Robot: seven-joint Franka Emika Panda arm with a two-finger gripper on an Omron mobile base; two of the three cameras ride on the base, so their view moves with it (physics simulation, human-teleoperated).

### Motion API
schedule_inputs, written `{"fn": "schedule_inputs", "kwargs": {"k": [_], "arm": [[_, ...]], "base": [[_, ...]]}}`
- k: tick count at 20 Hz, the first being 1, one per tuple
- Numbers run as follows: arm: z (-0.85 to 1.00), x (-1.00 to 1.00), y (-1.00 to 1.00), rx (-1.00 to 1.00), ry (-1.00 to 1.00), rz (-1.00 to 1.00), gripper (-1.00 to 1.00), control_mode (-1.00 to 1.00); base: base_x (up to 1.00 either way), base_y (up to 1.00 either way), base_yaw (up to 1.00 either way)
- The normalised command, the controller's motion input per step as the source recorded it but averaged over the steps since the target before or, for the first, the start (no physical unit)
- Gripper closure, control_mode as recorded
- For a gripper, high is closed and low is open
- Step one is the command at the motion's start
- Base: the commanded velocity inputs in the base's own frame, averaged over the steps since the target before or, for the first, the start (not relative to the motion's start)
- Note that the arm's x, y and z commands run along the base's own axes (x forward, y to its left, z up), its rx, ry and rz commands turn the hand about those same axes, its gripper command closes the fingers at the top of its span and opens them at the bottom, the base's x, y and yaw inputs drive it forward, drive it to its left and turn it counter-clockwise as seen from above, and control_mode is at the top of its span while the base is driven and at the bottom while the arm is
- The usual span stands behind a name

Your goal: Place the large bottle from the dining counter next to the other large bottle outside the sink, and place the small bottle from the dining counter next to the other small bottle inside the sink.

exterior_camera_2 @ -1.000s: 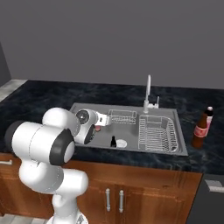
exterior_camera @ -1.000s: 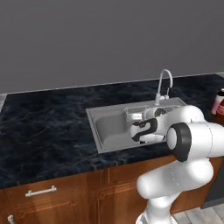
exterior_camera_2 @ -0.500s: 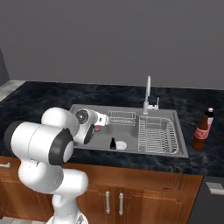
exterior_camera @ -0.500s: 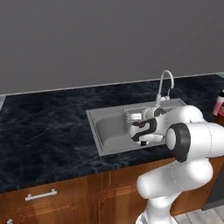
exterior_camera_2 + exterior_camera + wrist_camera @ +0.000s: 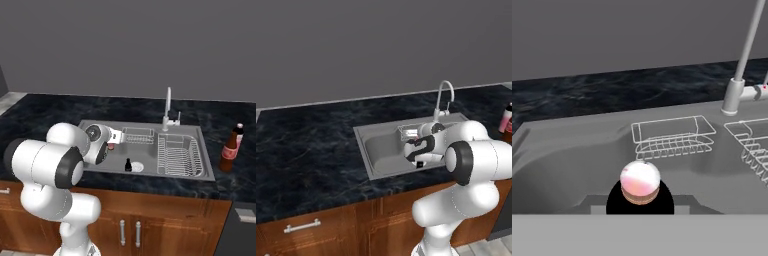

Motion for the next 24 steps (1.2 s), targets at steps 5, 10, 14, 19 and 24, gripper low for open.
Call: {"fn": "schedule_inputs", "kwargs": {"k": [5,10,14,19,24], "arm": [[0.00,0.00,0.00,0.00,0.00,0.00,1.00,1.00],[0.00,0.00,0.00,0.00,0.00,0.00,1.00,1.00],[0.00,0.00,0.00,0.00,0.00,0.00,1.00,1.00],[0.00,0.00,0.00,0.00,0.00,0.00,1.00,1.00],[0.00,0.00,0.00,0.00,0.00,0.00,1.00,1.00]], "base": [[0.26,0.17,-0.03],[0.28,0.16,-0.03],[0.28,0.15,-0.02],[0.33,0.13,-0.02],[0.32,0.11,-0.02]]}}
